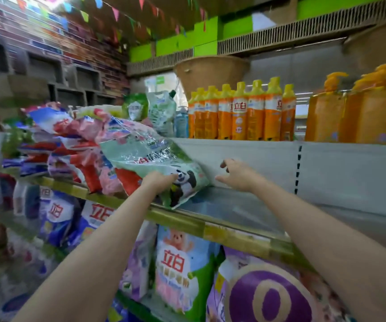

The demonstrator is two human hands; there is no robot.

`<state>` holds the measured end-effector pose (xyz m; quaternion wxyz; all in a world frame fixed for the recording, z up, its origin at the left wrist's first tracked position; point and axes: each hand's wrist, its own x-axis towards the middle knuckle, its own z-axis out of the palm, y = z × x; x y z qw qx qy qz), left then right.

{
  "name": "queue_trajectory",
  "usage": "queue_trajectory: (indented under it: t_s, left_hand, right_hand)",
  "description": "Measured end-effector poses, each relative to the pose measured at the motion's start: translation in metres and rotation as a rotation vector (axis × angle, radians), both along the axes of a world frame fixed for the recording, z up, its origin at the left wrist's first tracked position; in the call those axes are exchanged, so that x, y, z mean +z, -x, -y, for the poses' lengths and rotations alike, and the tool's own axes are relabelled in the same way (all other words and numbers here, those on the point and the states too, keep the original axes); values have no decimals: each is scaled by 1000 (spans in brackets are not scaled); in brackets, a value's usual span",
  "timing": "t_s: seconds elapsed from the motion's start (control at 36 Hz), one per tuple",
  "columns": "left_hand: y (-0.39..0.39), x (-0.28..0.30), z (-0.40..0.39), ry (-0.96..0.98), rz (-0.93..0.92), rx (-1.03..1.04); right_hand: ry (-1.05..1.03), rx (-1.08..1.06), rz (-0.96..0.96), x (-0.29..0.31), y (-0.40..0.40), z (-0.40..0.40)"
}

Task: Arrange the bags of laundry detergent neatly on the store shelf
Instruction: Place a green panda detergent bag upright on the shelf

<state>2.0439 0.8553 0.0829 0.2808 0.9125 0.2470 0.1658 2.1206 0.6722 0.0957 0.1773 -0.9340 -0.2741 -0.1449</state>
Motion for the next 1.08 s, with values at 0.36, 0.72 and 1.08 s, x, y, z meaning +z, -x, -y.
queue_trajectory:
  t_s: [0.36, 0.72, 1.08]
  left_hand:
    - [-37, -15, -12, 455, 361, 211]
    - [47, 16, 0, 820, 548, -207]
    - [85, 32, 67, 673, 363, -648]
  right_hand:
    - [-15, 0, -76, 4, -30, -25]
    - [-487, -177, -728, 0, 22, 40]
    - [-911, 111, -714, -2, 113, 145]
